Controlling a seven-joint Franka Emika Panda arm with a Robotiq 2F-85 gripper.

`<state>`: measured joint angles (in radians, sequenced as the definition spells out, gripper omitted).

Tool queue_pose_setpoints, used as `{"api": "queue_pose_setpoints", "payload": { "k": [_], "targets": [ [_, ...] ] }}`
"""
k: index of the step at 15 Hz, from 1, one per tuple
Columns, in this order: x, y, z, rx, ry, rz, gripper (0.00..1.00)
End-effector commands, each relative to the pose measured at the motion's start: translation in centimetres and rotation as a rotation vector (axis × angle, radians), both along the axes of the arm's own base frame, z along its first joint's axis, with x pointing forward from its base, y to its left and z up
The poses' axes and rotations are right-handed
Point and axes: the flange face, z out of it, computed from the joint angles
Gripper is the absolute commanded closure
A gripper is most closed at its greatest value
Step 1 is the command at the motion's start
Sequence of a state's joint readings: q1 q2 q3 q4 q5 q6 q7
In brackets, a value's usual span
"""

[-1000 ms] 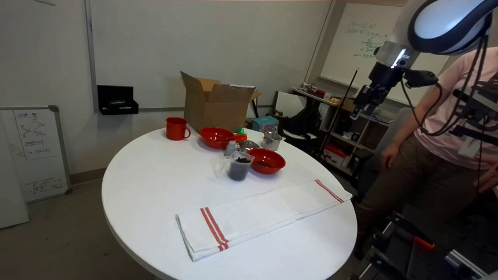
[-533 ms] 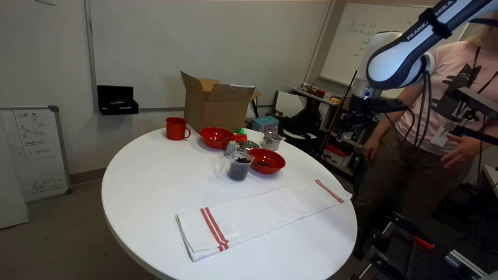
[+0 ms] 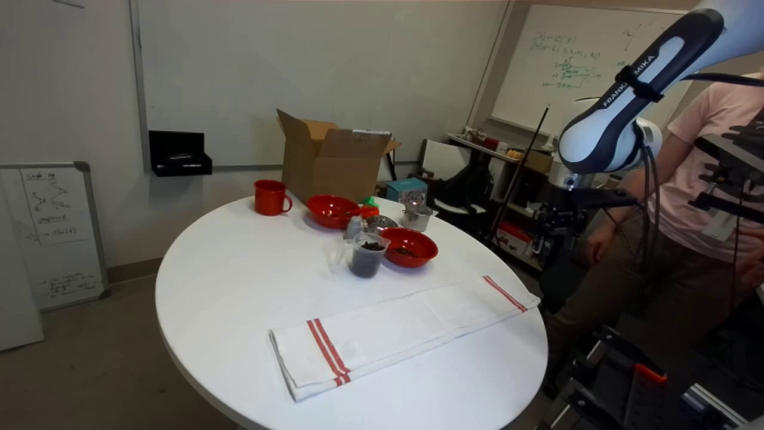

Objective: Fold the towel in half then fold it in half again

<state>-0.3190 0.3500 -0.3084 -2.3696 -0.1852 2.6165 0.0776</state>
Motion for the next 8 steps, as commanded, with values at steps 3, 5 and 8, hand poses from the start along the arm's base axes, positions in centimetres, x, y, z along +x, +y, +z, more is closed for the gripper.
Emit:
{"api": "queue_pose_setpoints", "payload": {
  "k": [3, 5, 8],
  "targets": [
    [0.0, 0.0, 0.0, 0.002, -0.001, -0.004, 0.0],
    [0.6, 0.1, -1.3, 0.012, -0.03, 0.028, 0.0],
    [0.7, -0.4, -3.8, 0.021, -0.068, 0.054, 0.0]
  ]
}}
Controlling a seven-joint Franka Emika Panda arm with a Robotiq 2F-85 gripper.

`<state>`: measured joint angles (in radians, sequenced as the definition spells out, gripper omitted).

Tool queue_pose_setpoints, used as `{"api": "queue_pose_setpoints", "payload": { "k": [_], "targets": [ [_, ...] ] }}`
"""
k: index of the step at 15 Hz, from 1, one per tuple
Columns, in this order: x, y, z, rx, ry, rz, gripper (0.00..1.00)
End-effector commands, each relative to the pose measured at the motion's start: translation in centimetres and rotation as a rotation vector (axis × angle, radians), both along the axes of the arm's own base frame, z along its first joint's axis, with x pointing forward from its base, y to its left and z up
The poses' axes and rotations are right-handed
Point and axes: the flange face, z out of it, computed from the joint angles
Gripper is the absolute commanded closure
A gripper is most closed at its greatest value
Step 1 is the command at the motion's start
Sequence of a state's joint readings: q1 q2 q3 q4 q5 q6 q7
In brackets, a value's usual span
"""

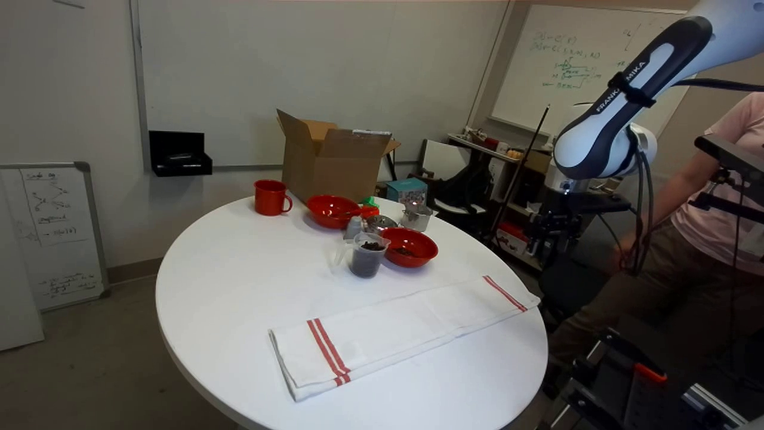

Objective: Fold the towel in half then fold it in half again

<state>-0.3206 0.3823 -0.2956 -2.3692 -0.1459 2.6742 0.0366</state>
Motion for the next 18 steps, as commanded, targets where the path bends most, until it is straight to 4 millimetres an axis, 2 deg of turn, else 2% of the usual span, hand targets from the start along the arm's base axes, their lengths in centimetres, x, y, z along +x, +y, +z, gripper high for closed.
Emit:
{"api": "queue_pose_setpoints", "payload": {
  "k": [1, 8, 13, 18],
  "targets": [
    [0.1, -1.0, -3.5, 0.017, -0.045, 0.031, 0.0],
    [-2.4, -4.5, -9.1, 0.075, -0.087, 0.032, 0.0],
    [-2.0, -6.3, -11.2, 0.103, -0.089, 0.045, 0.0],
    [-1.9, -7.3, -12.8, 0.12, -0.091, 0.026, 0.0]
  ]
}}
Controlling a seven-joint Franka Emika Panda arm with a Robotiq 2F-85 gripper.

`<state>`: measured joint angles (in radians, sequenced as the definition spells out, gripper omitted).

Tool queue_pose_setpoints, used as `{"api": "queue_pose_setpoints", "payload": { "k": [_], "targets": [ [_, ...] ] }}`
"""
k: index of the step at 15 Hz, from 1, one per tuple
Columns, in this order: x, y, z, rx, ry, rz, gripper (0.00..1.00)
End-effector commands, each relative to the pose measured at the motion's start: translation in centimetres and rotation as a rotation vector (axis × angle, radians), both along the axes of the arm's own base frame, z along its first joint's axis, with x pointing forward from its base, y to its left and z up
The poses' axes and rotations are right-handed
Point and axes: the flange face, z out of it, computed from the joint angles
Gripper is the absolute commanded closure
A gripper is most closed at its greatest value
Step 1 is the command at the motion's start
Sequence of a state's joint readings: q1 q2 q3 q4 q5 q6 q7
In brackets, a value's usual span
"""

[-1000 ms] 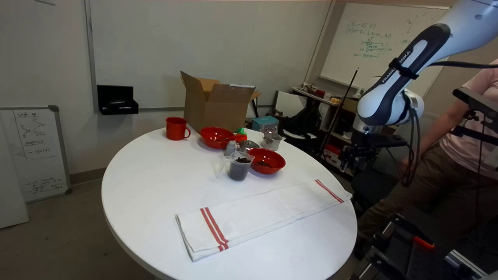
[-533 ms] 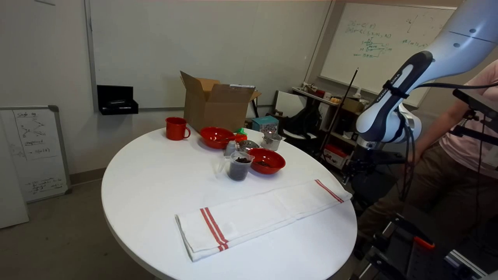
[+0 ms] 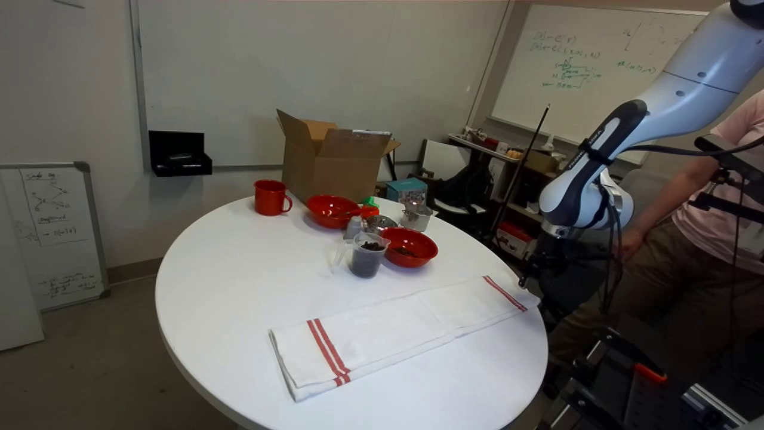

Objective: Fold the towel in half then fold it in half again

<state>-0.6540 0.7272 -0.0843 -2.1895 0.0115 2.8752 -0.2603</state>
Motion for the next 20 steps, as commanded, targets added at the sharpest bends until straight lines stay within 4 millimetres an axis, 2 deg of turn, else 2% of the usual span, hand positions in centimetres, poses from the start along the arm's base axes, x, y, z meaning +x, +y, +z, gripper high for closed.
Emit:
{"api": "queue_pose_setpoints", "payload": {
  "k": [1, 3, 4, 5, 7, 13, 15, 17, 19, 20],
  "targets": [
    [0.3, -1.0, -1.3, 0.022, -0.009, -0.008, 0.03],
    [0.3, -1.1, -1.8, 0.027, -0.007, -0.012, 0.01],
    [0.2, -1.2, -2.0, 0.031, -0.007, -0.014, 0.26],
    [0.2, -1.2, -2.1, 0.032, -0.008, -0.015, 0.27],
    [0.3, -1.4, -2.0, 0.032, -0.012, -0.016, 0.4],
    [0.9, -1.4, -1.7, 0.032, -0.035, -0.005, 0.88],
    [1.0, -1.3, -1.7, 0.037, -0.041, 0.001, 1.0],
    [1.0, -1.3, -1.6, 0.042, -0.051, 0.004, 1.0],
    [1.1, -1.4, -0.5, 0.039, -0.064, 0.002, 0.99],
    [1.1, -1.3, 0.8, 0.029, -0.076, 0.002, 0.99]
  ]
}}
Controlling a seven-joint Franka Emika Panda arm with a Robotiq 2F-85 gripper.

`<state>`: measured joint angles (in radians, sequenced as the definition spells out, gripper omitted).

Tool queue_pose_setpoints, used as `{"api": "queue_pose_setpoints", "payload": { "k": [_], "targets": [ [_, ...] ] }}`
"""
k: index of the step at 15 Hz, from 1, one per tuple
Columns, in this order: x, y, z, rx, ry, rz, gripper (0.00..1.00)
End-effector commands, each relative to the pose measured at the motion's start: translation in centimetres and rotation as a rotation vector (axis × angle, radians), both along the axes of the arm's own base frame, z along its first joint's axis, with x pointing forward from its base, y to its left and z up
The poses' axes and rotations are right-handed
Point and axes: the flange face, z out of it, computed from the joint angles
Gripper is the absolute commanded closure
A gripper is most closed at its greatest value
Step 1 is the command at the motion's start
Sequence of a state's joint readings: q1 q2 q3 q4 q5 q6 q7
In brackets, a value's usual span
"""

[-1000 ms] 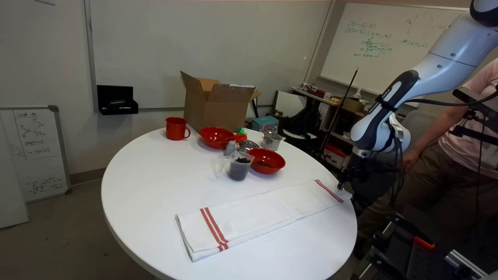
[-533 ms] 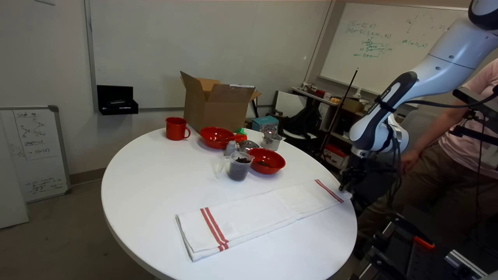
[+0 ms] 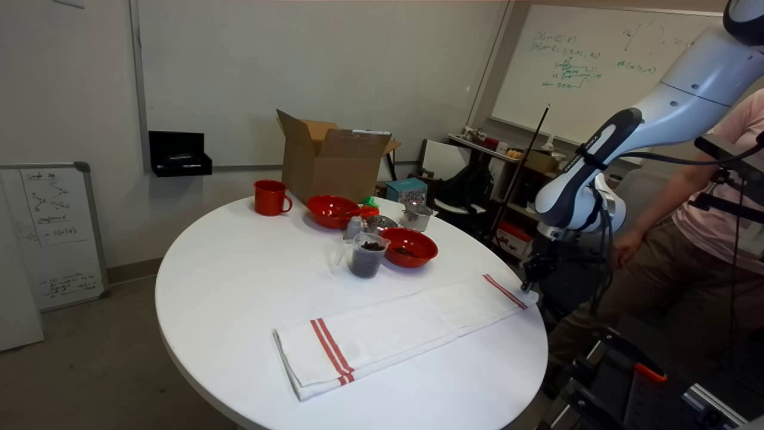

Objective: Fold the towel in half then fold it in half again

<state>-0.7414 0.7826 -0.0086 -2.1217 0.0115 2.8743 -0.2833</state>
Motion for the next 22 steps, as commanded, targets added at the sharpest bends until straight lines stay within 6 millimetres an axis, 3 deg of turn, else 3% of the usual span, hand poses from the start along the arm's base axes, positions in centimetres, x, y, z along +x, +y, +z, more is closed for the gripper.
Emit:
{"api": "queue_pose_setpoints", "payload": {
  "k": [1, 8, 13, 17, 22],
  "targets": [
    [0.2, -0.2, 3.0, -0.013, -0.044, 0.01, 0.99],
    [1.4, -0.5, 10.9, -0.108, -0.082, 0.046, 0.99],
    [2.7, -0.1, 15.4, -0.148, -0.102, 0.079, 0.99],
    [4.9, 1.0, 18.6, -0.175, -0.103, 0.131, 0.99],
    [5.7, 0.4, 23.3, -0.252, -0.091, 0.166, 0.99]
  ]
}}
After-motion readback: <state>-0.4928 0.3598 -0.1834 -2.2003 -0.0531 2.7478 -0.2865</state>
